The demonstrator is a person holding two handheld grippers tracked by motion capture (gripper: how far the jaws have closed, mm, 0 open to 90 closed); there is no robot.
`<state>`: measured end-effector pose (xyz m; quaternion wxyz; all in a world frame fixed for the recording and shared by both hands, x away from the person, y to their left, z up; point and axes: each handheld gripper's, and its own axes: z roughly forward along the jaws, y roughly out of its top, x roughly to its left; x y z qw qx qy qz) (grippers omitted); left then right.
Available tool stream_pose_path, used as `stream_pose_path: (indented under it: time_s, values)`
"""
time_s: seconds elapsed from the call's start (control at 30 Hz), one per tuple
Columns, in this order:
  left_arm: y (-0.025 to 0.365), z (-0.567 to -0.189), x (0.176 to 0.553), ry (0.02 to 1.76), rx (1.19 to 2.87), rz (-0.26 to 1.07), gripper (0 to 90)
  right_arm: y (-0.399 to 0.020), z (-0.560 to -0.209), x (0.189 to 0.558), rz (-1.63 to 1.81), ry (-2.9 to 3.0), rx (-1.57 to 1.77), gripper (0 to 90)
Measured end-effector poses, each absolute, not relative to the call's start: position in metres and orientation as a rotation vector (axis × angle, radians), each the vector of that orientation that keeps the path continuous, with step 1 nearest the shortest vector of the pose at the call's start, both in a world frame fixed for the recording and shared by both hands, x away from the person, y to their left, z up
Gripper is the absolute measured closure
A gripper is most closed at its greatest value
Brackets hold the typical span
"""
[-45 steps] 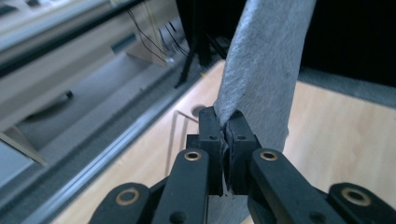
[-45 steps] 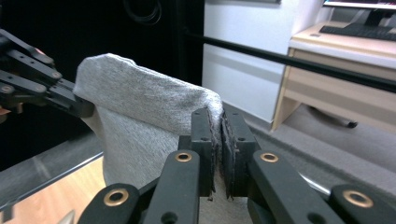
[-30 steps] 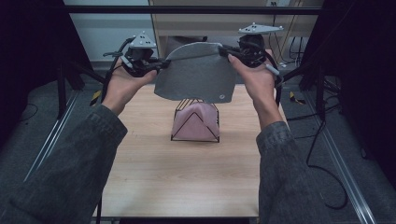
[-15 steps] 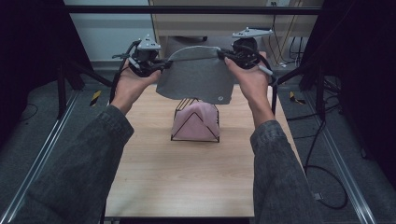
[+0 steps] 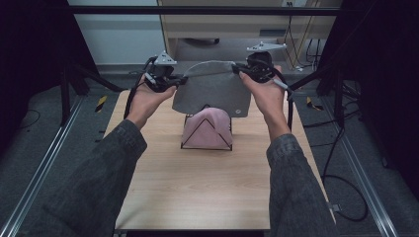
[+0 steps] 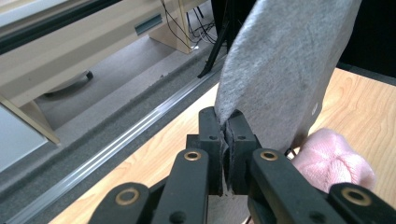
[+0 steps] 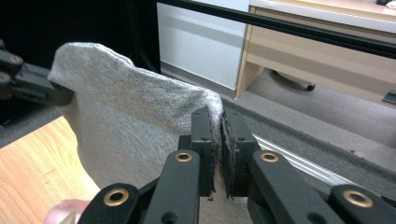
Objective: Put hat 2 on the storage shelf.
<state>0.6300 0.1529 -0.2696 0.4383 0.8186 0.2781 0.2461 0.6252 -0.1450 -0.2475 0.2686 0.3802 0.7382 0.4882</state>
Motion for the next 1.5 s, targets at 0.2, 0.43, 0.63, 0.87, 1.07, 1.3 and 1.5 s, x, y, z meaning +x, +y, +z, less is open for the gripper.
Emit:
stream_pose_path:
  time_s: [0.2, 0.43, 0.63, 0.87, 1.07, 1.3, 1.5]
  values:
    - [0.152, -0.276, 0.629, 0.693, 2.047, 0.589, 87.1, -0.146, -0.251, 0.622, 1.316, 1.998, 1.023, 84.7]
    - [0.152, -0.282, 0.629, 0.705, 2.047, 0.57, 87.1, -0.146, -0.257, 0.621, 1.315, 2.006, 1.021, 84.6]
    - [0.153, -0.285, 0.629, 0.708, 2.05, 0.565, 87.1, -0.144, -0.257, 0.621, 1.304, 2.01, 1.016, 84.6]
    - [0.155, -0.289, 0.629, 0.717, 2.053, 0.555, 87.1, -0.142, -0.261, 0.62, 1.295, 2.022, 1.01, 84.6]
    - [0.154, -0.295, 0.629, 0.724, 2.059, 0.543, 87.1, -0.143, -0.272, 0.62, 1.286, 2.034, 1.026, 84.6]
    - [0.153, -0.298, 0.631, 0.734, 2.065, 0.542, 87.1, -0.141, -0.276, 0.621, 1.287, 2.041, 1.027, 84.6]
    - [0.153, -0.309, 0.631, 0.745, 2.075, 0.527, 87.1, -0.14, -0.286, 0.622, 1.273, 2.054, 1.048, 84.6]
